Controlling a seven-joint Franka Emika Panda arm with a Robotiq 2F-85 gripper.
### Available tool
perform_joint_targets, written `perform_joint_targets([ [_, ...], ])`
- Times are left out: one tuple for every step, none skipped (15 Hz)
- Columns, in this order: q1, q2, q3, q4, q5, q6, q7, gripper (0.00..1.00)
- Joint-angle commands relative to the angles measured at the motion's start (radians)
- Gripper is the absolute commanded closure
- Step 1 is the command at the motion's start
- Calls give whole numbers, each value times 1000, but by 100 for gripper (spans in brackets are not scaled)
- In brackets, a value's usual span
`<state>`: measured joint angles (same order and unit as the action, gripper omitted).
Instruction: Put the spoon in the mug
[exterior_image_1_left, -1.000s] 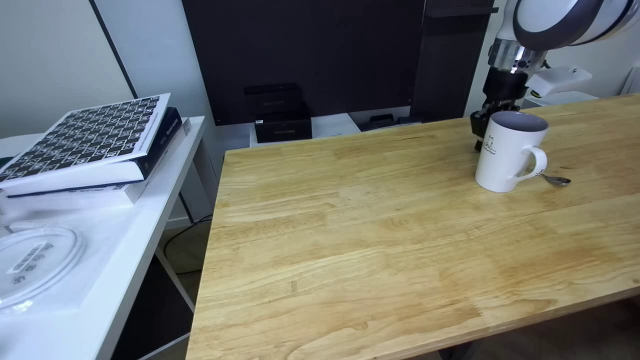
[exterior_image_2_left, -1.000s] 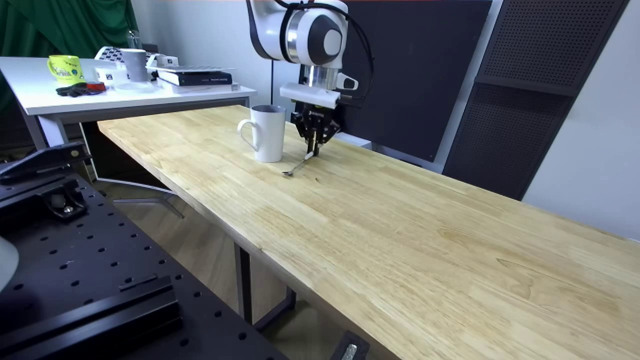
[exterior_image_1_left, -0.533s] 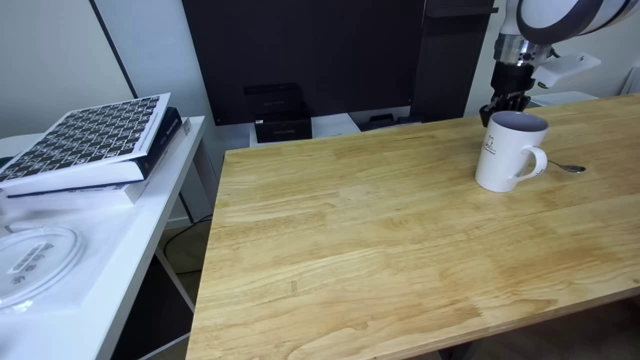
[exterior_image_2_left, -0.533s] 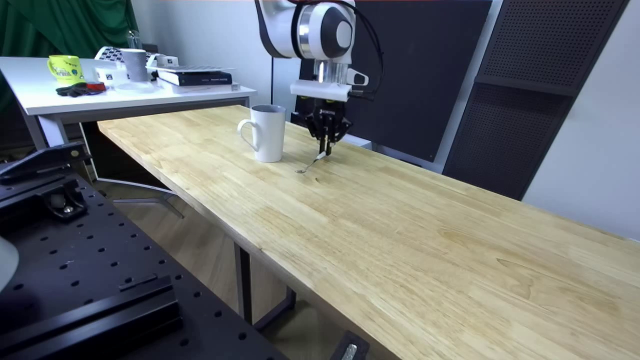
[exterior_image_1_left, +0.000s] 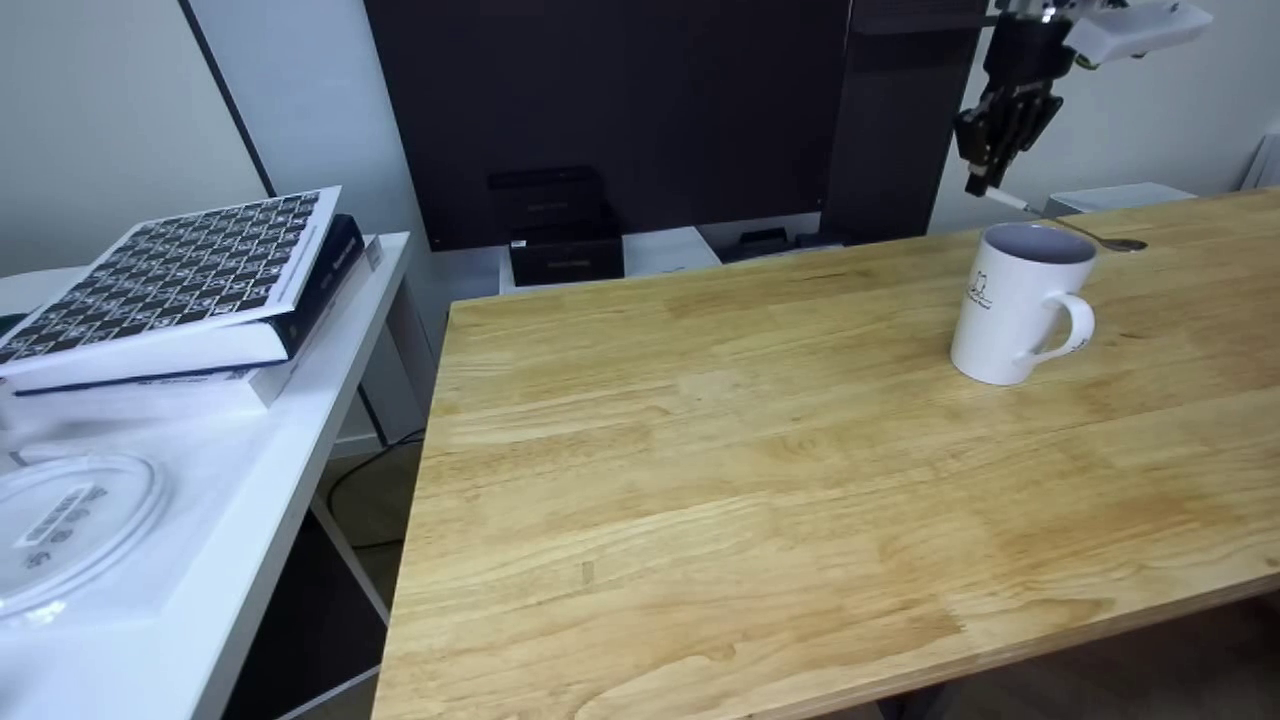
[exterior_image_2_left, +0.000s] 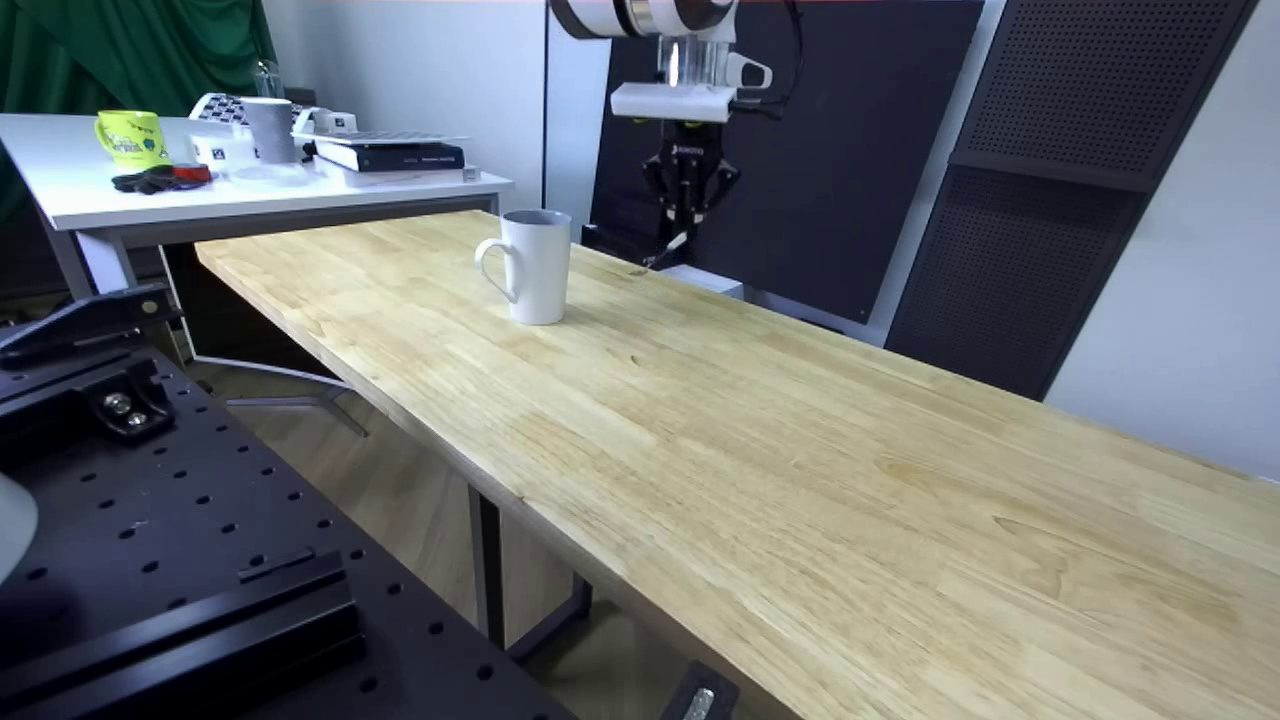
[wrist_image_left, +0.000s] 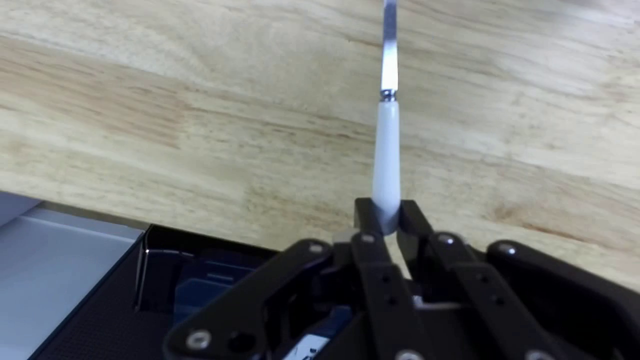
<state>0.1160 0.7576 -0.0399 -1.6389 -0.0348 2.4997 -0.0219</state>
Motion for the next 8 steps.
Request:
perform_joint_targets([
  [-34, -103, 46, -41, 46, 23, 40, 96],
  [-45, -136, 63, -58, 75, 46, 39, 96],
  [-53, -165, 78, -70, 101, 68, 36, 96],
  [-63, -195, 96, -84, 130, 93, 29, 96],
  [-73, -225, 116, -98, 162, 111, 20, 96],
  [-85, -258, 139, -119, 197, 137, 9, 96],
  [-95, -285, 160, -136, 230, 159, -1, 96],
  [-108, -314, 186, -155, 268, 178, -15, 96],
])
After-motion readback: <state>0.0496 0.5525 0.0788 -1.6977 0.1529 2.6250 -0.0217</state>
